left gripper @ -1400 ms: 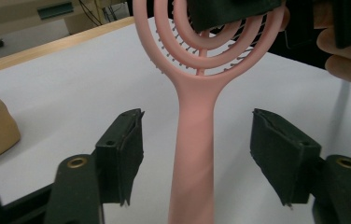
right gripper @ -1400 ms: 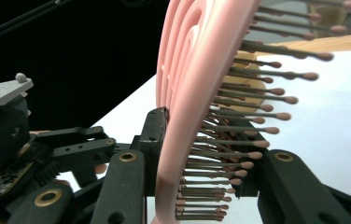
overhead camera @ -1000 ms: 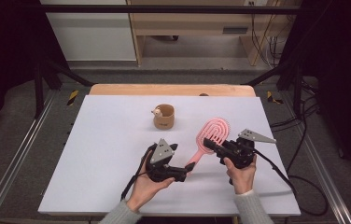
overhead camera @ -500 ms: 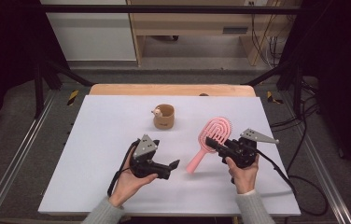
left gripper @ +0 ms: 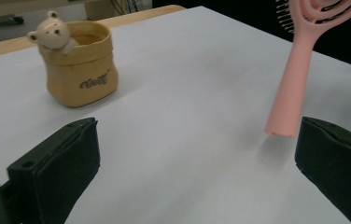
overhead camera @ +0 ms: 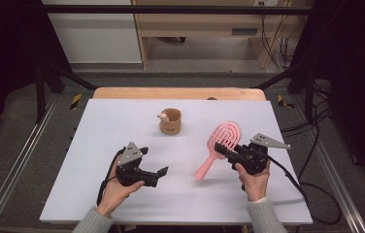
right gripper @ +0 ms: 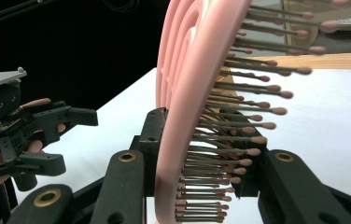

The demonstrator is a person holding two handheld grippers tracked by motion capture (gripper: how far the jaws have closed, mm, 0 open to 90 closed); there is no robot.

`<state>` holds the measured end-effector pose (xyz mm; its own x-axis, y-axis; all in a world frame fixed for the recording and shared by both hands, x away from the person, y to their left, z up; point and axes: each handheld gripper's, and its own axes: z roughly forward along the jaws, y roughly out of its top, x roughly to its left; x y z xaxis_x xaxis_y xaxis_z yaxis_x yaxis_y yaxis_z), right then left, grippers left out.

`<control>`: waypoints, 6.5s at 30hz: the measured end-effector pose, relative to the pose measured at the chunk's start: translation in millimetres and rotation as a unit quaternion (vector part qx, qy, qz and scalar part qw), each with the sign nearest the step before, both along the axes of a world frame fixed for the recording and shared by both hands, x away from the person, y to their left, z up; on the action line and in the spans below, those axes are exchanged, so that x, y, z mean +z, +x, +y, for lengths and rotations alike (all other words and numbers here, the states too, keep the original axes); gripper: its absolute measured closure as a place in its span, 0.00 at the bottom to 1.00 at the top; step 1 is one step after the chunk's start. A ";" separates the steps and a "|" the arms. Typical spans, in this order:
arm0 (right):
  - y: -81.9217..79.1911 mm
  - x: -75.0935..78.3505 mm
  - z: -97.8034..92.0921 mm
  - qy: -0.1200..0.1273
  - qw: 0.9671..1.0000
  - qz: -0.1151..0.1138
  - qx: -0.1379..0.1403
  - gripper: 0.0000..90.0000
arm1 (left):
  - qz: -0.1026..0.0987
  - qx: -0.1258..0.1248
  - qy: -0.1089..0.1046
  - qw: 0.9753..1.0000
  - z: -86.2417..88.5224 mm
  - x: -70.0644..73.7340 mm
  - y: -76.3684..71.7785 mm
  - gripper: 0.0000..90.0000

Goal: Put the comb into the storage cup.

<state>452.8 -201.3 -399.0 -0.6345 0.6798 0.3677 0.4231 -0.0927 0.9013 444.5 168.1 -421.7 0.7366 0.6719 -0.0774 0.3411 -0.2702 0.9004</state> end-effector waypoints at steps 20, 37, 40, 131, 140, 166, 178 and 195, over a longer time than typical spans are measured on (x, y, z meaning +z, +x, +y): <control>-0.8 3.5 -4.0 0.000 1.000 -0.006 -0.002 0.71 | -0.007 0.056 -0.007 0.998 61.8 -18.4 -2.7 0.00; 4.1 5.5 -0.8 -0.018 1.000 -0.011 -0.004 0.71 | -0.012 0.079 -0.003 0.997 86.7 -29.7 -2.0 0.00; 6.7 7.2 3.0 -0.025 1.000 -0.014 -0.003 0.71 | -0.012 0.082 -0.005 0.997 90.0 -30.2 -1.9 0.00; 100.6 91.8 79.5 -0.067 0.994 -0.066 -0.048 0.70 | -0.006 0.095 -0.014 0.995 116.7 -39.2 -2.8 0.00; 110.1 92.4 83.6 -0.071 0.994 -0.063 -0.053 0.70 | -0.004 0.096 -0.014 0.995 116.8 -39.4 -2.6 0.00; 138.2 93.3 95.3 -0.079 0.993 -0.057 -0.067 0.70 | -0.004 0.092 -0.012 0.996 117.4 -39.8 -2.0 0.00; 150.9 93.3 103.4 -0.080 0.992 -0.056 -0.076 0.70 | -0.004 0.092 -0.013 0.996 117.4 -40.3 -1.7 0.00; 166.7 88.6 118.1 -0.082 0.992 -0.051 -0.085 0.70 | -0.003 0.091 -0.012 0.996 117.4 -40.6 -1.6 0.00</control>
